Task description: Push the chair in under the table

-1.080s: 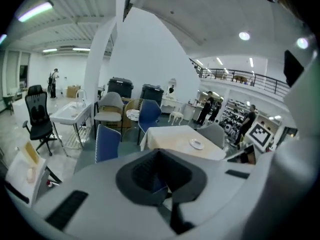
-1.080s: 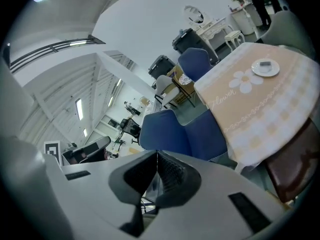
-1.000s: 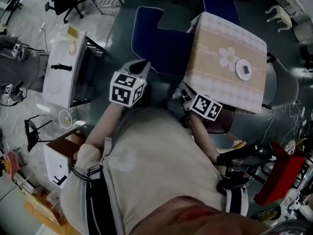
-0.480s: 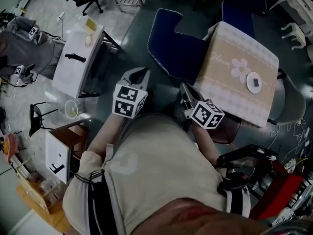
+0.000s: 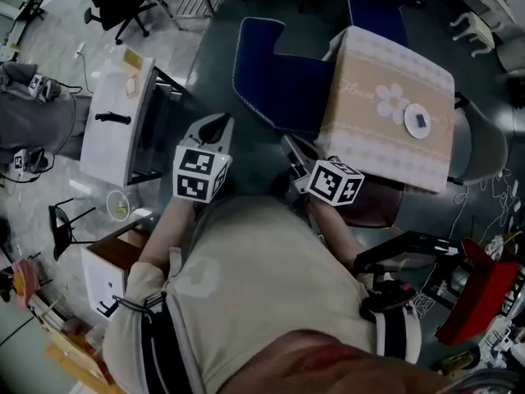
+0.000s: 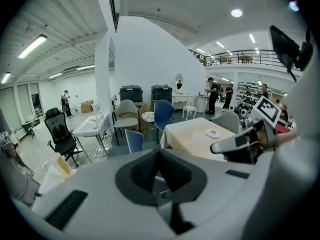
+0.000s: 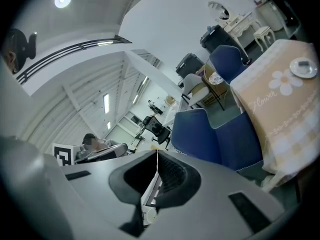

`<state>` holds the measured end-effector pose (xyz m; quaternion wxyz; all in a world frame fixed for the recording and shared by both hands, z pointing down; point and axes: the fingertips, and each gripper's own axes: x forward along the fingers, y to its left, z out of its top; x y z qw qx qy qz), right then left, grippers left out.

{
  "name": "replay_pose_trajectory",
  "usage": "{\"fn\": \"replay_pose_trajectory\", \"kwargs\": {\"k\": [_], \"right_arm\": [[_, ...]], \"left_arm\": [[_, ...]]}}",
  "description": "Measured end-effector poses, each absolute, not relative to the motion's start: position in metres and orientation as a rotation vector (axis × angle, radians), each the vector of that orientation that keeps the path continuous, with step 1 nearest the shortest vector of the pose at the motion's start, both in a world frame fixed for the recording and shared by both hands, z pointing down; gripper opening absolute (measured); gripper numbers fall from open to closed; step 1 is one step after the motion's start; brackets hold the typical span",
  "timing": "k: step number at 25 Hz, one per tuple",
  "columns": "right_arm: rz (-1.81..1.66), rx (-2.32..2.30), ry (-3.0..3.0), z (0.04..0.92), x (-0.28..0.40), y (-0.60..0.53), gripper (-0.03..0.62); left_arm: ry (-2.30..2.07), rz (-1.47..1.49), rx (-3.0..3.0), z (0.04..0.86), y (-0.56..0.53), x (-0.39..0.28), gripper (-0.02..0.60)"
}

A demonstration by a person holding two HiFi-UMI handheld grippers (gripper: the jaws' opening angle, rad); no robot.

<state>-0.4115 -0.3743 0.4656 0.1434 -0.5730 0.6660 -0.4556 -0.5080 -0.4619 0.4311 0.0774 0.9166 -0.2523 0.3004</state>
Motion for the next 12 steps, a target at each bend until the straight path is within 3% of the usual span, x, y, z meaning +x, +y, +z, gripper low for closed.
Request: {"fn": "replay_pose_trajectory", "kwargs": {"k": [7,12], "right_arm": [[-1.313,-1.878,1.763,0.483,-0.438,-0.416,0.012],[-1.316,-1.882,1.831,0.475,-0.499,-0.479,0.012]], "left_arm": [[-0.720,0.784,2.789,0.440,-0.534,-0.556,0.008],[-0.651,0.738,2.786,0.441,-0.602,-0.592,0.008]]}}
